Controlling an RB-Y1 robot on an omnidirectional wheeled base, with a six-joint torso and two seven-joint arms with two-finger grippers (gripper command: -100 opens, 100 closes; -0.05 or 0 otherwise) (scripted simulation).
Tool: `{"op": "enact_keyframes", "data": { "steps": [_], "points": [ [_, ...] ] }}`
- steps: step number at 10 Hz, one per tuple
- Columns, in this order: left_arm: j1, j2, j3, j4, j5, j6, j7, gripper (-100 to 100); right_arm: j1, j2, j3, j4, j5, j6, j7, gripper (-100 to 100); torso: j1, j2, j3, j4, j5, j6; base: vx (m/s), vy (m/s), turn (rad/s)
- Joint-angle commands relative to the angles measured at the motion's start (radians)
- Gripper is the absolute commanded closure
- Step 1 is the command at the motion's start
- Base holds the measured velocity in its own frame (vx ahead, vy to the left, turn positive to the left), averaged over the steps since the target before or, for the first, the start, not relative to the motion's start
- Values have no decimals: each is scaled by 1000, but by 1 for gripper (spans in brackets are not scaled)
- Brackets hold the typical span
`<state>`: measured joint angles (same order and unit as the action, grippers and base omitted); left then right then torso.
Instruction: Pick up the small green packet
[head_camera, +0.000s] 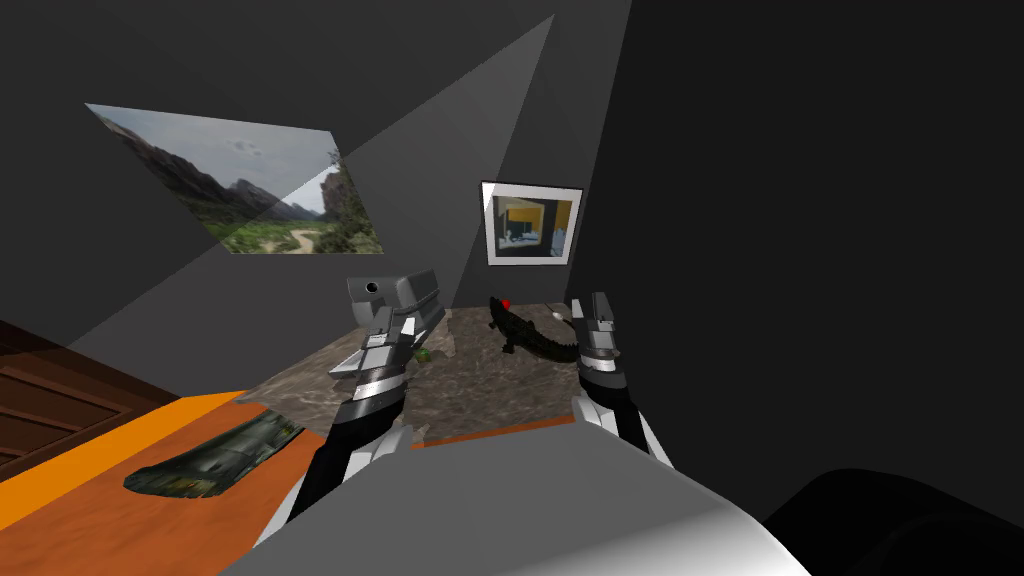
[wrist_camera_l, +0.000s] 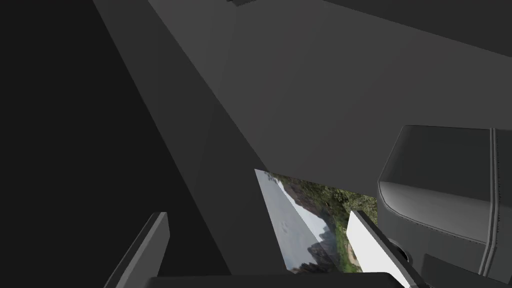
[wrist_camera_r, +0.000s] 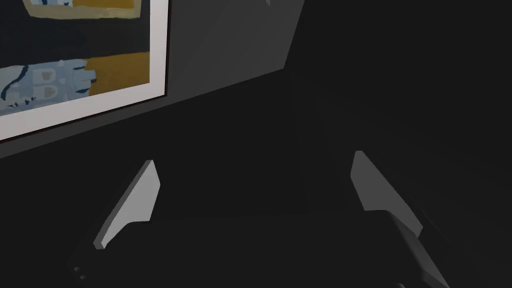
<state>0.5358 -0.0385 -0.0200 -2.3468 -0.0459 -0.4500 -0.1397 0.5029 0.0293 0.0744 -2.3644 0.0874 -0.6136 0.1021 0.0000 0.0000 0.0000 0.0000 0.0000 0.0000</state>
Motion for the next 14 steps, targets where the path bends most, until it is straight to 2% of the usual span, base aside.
{"op": "enact_keyframes", "data": {
  "steps": [1, 4, 7, 10, 14],
  "points": [
    [-2, 35, 4, 4, -1, 8, -5, -100, 0, 0, 0, 0, 0, 0, 0, 0, 0, 0, 0, 0, 0, 0, -10, -3, -17],
    [-11, 107, 20, 21, -6, 41, -23, -100, 0, 0, 0, 0, 0, 0, 0, 0, 0, 2, 1, 1, 0, 0, -39, -10, -28],
    [-26, 157, 45, 46, -12, 91, -53, -100, 0, 0, 0, 0, 0, 0, 0, 0, -1, 4, 2, 1, 0, 0, -63, -19, -50],
    [-46, 182, 75, 75, -20, 153, -91, -100, 0, 0, 0, 0, 0, 0, 0, 0, -2, 5, 3, 1, 0, 0, -81, -35, -64],
    [-74, 192, 118, 118, -33, 241, -146, -100, 0, 0, 0, 0, 0, 0, 0, 0, -3, 6, 3, 1, -1, 0, -85, -41, -70]
  ]
}}
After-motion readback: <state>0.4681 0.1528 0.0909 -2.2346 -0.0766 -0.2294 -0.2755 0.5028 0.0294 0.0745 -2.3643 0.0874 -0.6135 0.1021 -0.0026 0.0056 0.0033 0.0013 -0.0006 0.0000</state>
